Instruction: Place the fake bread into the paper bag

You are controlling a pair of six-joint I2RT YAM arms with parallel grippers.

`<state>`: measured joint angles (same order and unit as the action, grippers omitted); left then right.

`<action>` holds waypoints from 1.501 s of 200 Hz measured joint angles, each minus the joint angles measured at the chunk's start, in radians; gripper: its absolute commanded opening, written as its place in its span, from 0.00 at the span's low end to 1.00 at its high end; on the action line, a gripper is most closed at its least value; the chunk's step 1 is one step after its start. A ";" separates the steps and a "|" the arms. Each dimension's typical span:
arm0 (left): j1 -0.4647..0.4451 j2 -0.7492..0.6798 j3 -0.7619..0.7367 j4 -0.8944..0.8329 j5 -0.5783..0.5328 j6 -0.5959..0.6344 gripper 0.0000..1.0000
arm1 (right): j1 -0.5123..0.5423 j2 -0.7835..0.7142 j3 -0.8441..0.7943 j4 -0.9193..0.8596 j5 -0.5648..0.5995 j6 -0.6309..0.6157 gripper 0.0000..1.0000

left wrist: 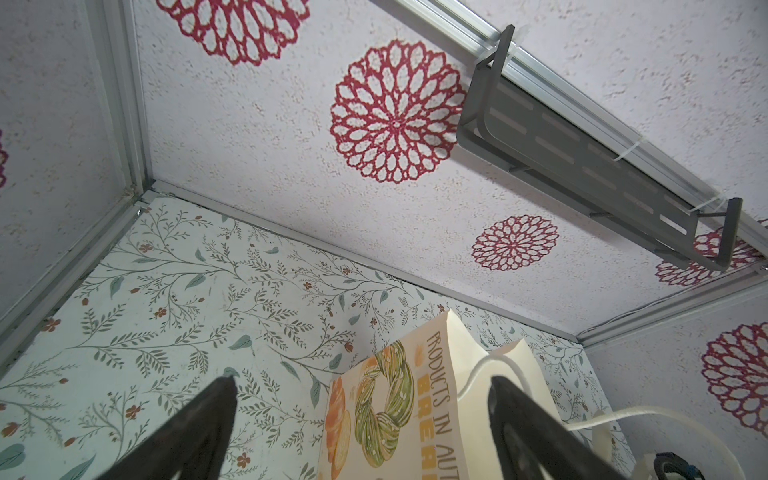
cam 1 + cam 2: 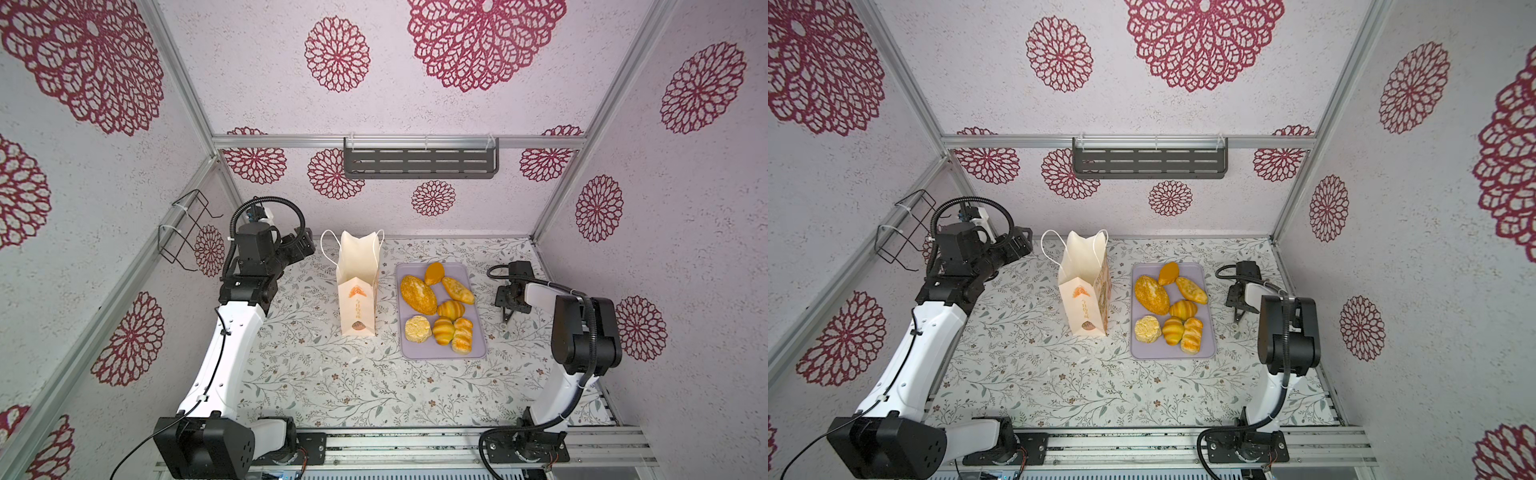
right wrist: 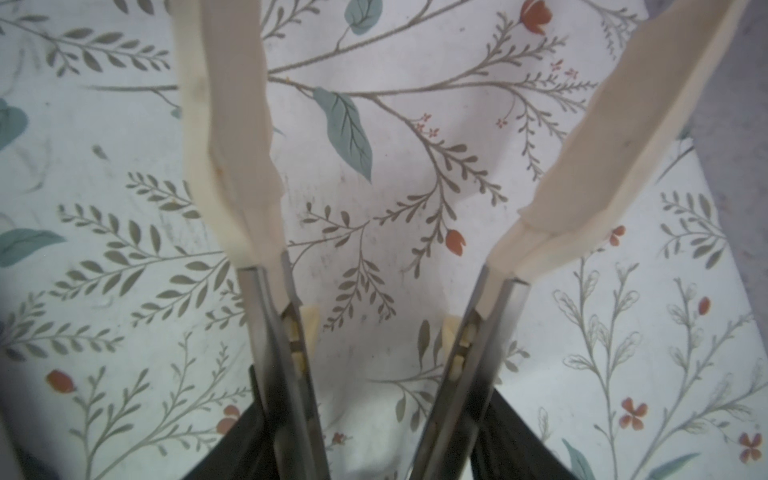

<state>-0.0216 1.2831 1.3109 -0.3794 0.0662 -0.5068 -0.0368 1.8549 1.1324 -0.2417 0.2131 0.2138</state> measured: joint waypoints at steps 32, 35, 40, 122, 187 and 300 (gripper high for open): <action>0.000 0.000 0.000 0.000 0.001 0.000 0.97 | 0.000 -0.070 -0.007 -0.034 -0.054 0.009 0.65; 0.000 0.000 0.000 0.000 0.001 -0.001 0.97 | 0.000 -0.079 -0.007 -0.037 -0.060 0.009 0.65; 0.000 0.000 0.000 0.000 0.001 -0.001 0.97 | 0.000 -0.093 -0.007 -0.043 -0.069 0.010 0.65; -0.003 0.000 0.000 0.001 0.005 -0.006 0.97 | 0.004 -0.245 0.001 -0.187 -0.140 0.013 0.63; -0.026 0.000 0.000 0.000 -0.006 -0.006 0.97 | 0.099 -0.380 0.051 -0.366 -0.159 -0.013 0.62; -0.033 0.000 -0.001 -0.001 -0.030 -0.002 0.97 | 0.271 -0.593 0.096 -0.684 -0.229 0.072 0.57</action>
<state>-0.0547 1.2831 1.3098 -0.3801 0.0360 -0.5087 0.2344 1.2617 1.2285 -0.9257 -0.0158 0.2863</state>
